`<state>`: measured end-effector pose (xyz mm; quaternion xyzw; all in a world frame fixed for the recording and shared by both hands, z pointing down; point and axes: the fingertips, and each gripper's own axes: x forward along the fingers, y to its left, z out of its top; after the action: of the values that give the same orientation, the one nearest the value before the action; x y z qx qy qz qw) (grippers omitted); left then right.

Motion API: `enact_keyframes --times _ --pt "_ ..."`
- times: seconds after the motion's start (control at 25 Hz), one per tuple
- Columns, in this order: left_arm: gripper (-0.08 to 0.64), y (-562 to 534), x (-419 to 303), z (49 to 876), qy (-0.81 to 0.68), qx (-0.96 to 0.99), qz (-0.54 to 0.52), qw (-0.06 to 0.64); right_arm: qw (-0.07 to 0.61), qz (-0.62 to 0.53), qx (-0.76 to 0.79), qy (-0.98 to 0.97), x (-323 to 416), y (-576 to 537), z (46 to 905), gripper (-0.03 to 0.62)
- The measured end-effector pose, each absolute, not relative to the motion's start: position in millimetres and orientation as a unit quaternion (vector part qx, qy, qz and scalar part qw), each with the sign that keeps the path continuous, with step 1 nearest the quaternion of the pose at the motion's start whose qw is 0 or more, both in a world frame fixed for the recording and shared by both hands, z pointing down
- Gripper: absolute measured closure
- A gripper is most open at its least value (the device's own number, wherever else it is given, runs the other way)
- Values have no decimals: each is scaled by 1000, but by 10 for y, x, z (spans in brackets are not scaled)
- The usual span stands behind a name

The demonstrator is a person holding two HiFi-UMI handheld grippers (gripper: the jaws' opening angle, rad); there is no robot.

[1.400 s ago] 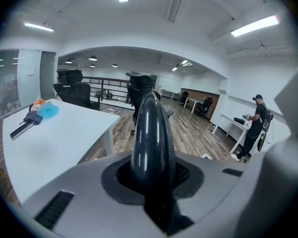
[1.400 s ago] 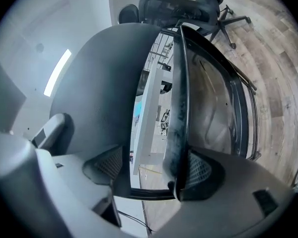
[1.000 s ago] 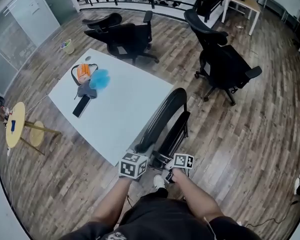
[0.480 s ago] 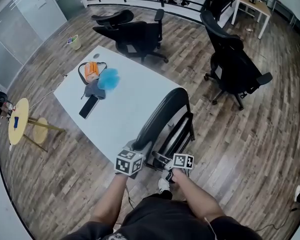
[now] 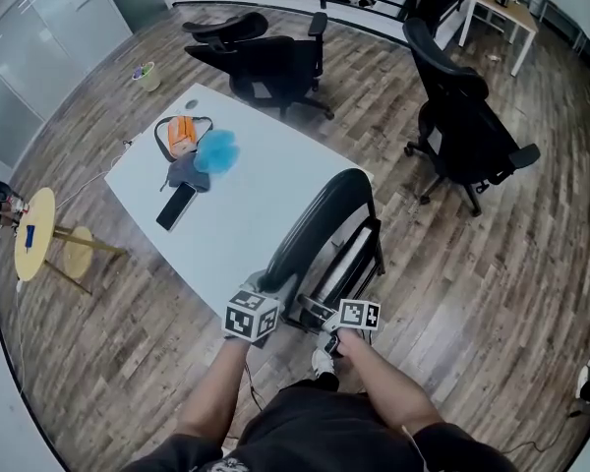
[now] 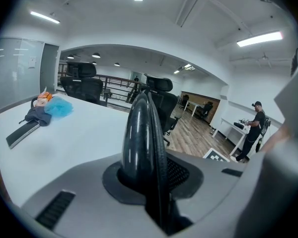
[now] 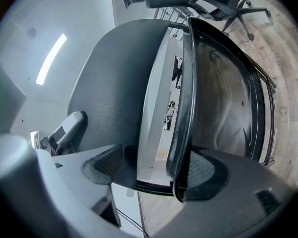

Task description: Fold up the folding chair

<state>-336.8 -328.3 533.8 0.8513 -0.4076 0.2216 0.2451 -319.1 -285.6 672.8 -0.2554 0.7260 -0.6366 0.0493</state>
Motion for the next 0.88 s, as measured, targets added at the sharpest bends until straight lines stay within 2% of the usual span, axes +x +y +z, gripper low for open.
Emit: enact_keyframes --times 0.4,0.64,0.88 --pt "482 -3307 -3400 5343 -418 850 217 236 23 -620 -251 743 -3178 -2839 6830 213" --pt "396 -3278 -3534 5263 -453 837 210 223 -6 -565 -310 764 -2816 -2794 6879 213" --pt "341 -3106 -3806 5045 -509 816 188 198 -53 -446 -345 824 -2543 -2757 6549 213"
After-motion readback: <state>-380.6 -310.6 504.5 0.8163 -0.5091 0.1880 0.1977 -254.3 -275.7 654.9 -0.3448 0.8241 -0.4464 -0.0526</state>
